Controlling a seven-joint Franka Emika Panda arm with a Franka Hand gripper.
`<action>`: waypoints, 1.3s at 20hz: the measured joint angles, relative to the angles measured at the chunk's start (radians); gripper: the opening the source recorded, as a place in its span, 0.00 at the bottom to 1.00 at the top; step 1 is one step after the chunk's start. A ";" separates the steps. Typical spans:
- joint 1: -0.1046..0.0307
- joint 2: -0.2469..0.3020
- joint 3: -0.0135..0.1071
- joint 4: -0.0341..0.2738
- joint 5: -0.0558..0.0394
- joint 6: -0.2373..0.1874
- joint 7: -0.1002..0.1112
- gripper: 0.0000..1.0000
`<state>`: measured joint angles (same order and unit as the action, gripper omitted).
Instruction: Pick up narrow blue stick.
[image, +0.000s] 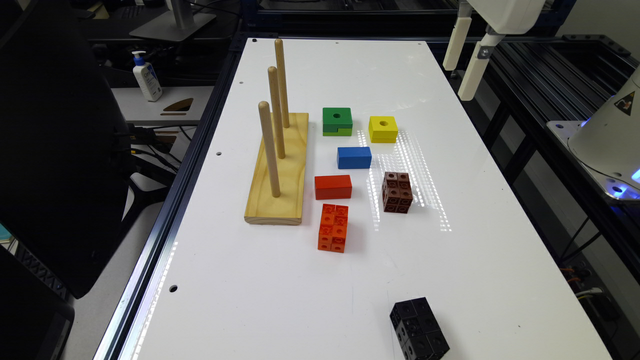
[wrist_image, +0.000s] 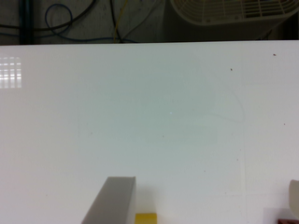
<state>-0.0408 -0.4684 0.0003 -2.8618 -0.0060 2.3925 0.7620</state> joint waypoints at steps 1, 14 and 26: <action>0.000 0.000 0.000 0.000 0.0000 0.000 0.000 1.00; 0.008 -0.005 0.010 0.005 0.0025 0.000 0.002 1.00; 0.016 0.018 0.017 0.044 0.0053 0.004 0.006 1.00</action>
<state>-0.0249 -0.4504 0.0175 -2.8175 -0.0007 2.3969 0.7684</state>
